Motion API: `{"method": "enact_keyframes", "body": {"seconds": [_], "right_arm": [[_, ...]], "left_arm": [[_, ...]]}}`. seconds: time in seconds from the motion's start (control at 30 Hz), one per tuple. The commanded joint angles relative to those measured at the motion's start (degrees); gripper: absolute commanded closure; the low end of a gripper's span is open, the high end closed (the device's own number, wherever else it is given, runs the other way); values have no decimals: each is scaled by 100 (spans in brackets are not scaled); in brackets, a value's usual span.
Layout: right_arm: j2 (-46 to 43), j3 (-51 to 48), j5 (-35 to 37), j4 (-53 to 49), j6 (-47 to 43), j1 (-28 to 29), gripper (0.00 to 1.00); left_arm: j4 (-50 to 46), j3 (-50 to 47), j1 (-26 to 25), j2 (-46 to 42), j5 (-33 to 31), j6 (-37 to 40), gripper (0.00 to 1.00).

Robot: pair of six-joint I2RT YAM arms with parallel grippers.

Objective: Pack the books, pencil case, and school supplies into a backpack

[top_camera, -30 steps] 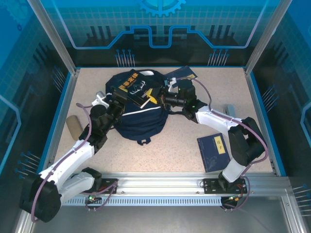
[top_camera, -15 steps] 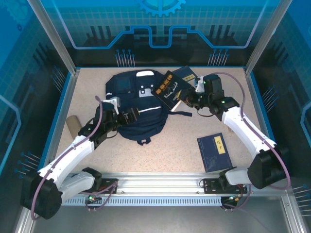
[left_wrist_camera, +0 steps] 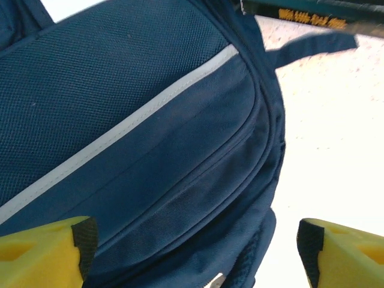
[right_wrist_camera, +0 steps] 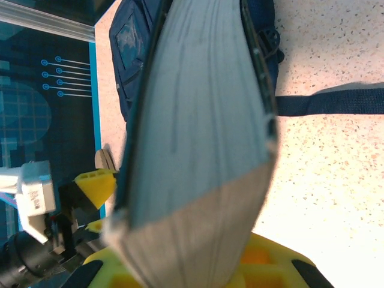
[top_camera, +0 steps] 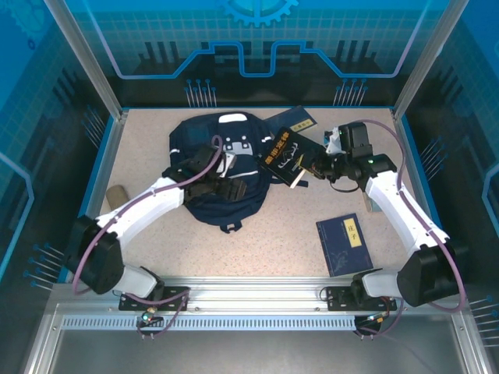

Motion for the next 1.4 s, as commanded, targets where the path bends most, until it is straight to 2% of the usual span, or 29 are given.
{"method": "enact_keyframes", "body": {"seconds": [0.0, 0.1, 0.33, 0.43, 0.5, 0.57, 0.77, 0.9, 1.0, 1.07, 1.23, 1.37], "right_arm": [[-340, -175, -264, 170, -96, -84, 99], [-422, -325, -253, 237, -2, -102, 98], [-398, -207, -183, 52, -67, -179, 98], [-370, -194, -208, 91, 1, -177, 98], [-410, -258, -202, 135, 59, -164, 98], [-455, -338, -194, 156, 96, -161, 98], [-508, -331, -115, 61, 114, -167, 98], [-544, -326, -90, 38, 128, -168, 98], [-539, -387, -79, 78, 180, -154, 98], [-528, -451, -95, 139, 231, -139, 98], [-502, -476, -101, 191, 263, -97, 98], [-536, -475, -90, 173, 256, -91, 98]], "left_arm": [[-833, 536, -30, 401, -475, 605, 23], [-1206, 846, -33, 764, -944, 728, 27], [-1195, 1130, -27, 1437, -985, 1243, 25], [-1203, 1327, -27, 1793, -993, 1449, 36], [-1177, 1468, -30, 2020, -1214, 1551, 44], [-1190, 1613, -29, 2225, -1386, 1642, 47], [-1333, 1894, -30, 2583, -1356, 1817, 48], [-1379, 1838, -30, 2441, -930, 1943, 38], [-1300, 1757, -28, 2279, -565, 2079, 34], [-1194, 1732, -30, 2251, -688, 2105, 34], [-1083, 1864, -21, 2502, -1358, 2164, 46], [-1117, 1990, -22, 2715, -1580, 2200, 48]]}}
